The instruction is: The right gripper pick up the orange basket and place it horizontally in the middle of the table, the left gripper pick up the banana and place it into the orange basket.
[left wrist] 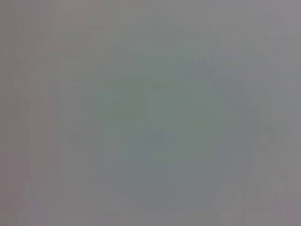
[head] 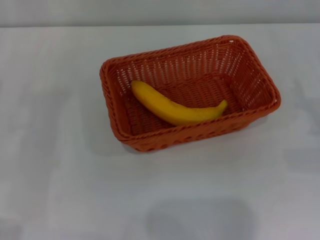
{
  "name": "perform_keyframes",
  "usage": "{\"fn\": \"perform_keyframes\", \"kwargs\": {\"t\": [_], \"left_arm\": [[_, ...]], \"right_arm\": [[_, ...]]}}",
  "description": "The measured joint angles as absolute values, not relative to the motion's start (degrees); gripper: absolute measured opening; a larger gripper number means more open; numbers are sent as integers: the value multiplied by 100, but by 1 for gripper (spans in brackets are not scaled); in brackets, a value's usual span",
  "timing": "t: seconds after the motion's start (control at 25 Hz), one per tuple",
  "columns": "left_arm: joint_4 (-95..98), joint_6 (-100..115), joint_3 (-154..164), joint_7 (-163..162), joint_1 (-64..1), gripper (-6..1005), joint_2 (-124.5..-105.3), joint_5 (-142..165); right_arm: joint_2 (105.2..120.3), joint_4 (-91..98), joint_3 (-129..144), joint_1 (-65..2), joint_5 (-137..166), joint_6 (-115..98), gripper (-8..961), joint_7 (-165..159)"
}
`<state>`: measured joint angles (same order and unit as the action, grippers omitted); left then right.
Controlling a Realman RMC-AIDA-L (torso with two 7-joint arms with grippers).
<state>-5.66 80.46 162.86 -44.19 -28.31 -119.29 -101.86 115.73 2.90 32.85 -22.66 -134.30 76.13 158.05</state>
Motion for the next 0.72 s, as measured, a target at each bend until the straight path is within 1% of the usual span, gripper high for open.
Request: {"fn": "perform_keyframes", "kwargs": {"t": [0.08, 0.28, 0.72], "left_arm": [[-202, 7910, 16287, -3918, -2625, 871, -11912, -10314], [109, 7489, 16286, -3013, -2371, 870, -11947, -10390], [466, 7311, 16286, -2778, -2412, 871, -11946, -10331]], "right_arm": [[11566, 199, 3257, -2283, -13446, 7611, 641, 15801], [11575, 37, 3209, -2405, -13457, 7304, 641, 15794], [11585, 11, 3201, -2456, -13440, 7325, 642, 15784]]}}
